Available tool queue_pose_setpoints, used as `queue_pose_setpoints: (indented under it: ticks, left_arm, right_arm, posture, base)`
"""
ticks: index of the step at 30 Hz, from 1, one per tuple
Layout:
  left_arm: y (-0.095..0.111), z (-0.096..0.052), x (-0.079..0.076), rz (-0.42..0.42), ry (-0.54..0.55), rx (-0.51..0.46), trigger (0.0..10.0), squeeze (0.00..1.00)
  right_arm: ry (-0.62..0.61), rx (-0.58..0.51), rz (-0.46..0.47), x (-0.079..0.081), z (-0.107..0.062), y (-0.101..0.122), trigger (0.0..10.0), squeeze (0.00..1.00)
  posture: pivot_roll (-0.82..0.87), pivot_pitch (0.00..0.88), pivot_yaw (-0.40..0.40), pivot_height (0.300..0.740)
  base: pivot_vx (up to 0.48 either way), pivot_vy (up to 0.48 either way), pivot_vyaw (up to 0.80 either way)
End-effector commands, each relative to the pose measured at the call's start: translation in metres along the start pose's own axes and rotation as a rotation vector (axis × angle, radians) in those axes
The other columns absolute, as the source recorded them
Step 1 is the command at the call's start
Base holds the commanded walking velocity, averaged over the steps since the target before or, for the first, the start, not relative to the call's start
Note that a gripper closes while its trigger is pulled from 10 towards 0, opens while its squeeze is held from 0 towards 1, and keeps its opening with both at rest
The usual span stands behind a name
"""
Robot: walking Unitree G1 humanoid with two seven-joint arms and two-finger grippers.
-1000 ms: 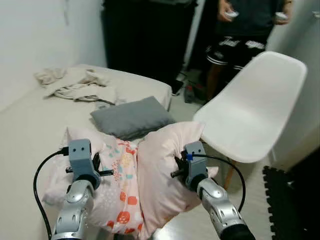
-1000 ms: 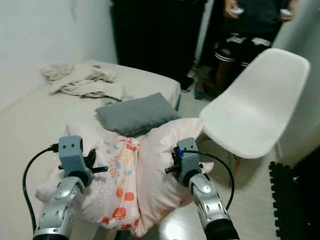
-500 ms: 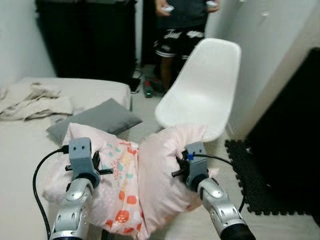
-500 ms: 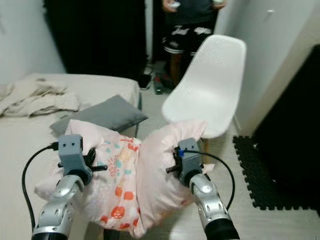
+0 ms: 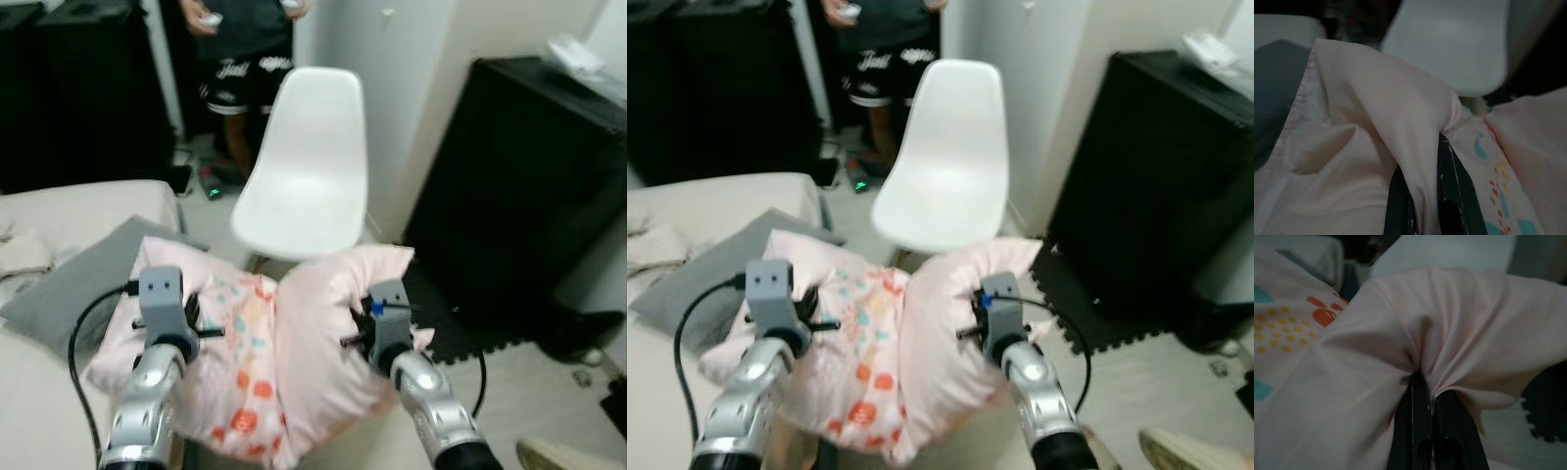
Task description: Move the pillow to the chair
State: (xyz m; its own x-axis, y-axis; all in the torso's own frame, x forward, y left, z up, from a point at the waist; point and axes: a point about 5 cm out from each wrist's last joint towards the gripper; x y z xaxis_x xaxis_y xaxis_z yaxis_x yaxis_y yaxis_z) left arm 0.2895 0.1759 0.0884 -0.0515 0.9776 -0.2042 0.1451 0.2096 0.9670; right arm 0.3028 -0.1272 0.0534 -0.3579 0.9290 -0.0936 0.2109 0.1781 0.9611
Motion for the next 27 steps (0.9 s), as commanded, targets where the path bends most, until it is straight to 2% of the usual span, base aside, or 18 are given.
queue_pose_setpoints:
  ticks: [1, 16, 25, 27]
  left_arm:
    - [0.003, 0.001, -0.007, 0.008, -0.036, -0.012, 10.0, 0.0]
    - [0.002, 0.002, -0.008, 0.046, -0.061, 0.001, 10.0, 0.0]
    - [0.008, 0.007, -0.008, 0.052, -0.066, -0.012, 10.0, 0.0]
    - [0.012, 0.008, -0.01, 0.056, -0.076, -0.026, 10.0, 0.0]
  right_arm:
    - [0.023, -0.052, 0.0, 0.009, 0.003, 0.009, 10.0, 0.0]
    - [0.014, -0.053, 0.009, 0.01, 0.003, 0.007, 10.0, 0.0]
    - [-0.001, -0.072, 0.024, 0.007, 0.006, 0.012, 10.0, 0.0]
    - [-0.019, -0.091, 0.056, 0.003, 0.006, 0.017, 10.0, 0.0]
  posture:
    - [0.05, 0.065, 0.003, 0.74]
    - [0.05, 0.042, 0.019, 0.74]
    - [0.05, 0.036, 0.03, 0.74]
    - [0.05, 0.041, 0.03, 0.74]
  base:
    - [0.0, 0.0, -0.8]
    - [0.0, 0.0, -0.8]
    - [0.0, 0.0, -0.8]
    - [0.0, 0.0, -0.8]
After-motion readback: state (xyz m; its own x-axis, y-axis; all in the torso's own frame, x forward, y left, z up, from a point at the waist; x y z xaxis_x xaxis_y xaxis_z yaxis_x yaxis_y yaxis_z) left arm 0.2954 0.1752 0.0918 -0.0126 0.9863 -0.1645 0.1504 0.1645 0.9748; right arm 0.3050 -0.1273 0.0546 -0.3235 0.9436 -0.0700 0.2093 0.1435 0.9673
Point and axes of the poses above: a point about 5 cm out from each wrist's last joint towards the gripper, its own z axis pointing out of the wrist towards the gripper, its own y axis along the axis of the wrist's last joint, x = y × z, and after that the axes turned 6 degrees about -z, right-handed
